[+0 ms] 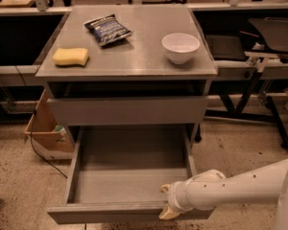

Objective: Close middle drawer

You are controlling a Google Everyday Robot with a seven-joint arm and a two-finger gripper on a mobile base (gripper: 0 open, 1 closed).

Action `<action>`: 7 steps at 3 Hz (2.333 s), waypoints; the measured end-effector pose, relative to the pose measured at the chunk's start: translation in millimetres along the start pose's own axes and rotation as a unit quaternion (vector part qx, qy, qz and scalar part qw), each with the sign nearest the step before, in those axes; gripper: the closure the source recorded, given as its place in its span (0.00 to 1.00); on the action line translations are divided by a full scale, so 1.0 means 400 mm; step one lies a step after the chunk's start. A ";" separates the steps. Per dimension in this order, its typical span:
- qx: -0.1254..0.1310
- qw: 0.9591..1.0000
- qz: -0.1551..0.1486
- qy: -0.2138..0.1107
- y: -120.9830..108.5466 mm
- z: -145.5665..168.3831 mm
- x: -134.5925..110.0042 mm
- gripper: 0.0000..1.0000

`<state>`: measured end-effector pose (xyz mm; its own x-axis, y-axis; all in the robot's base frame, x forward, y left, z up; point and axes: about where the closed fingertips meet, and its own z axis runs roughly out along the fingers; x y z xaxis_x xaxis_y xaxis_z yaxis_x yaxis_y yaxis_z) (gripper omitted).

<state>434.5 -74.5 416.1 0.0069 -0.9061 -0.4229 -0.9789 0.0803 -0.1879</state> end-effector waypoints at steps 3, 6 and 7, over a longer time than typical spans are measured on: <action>0.031 0.999 -0.020 -0.017 -0.111 0.039 -0.034 1.00; 0.031 0.999 -0.020 -0.017 -0.111 0.039 -0.034 0.53; 0.031 0.999 -0.020 -0.017 -0.111 0.039 -0.034 0.30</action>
Offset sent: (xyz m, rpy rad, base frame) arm 0.0764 0.0113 -0.0055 0.0347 -0.1257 -0.0004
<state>481.0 -59.3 416.3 0.0527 -0.8948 -0.4434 -0.9631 0.0718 -0.2593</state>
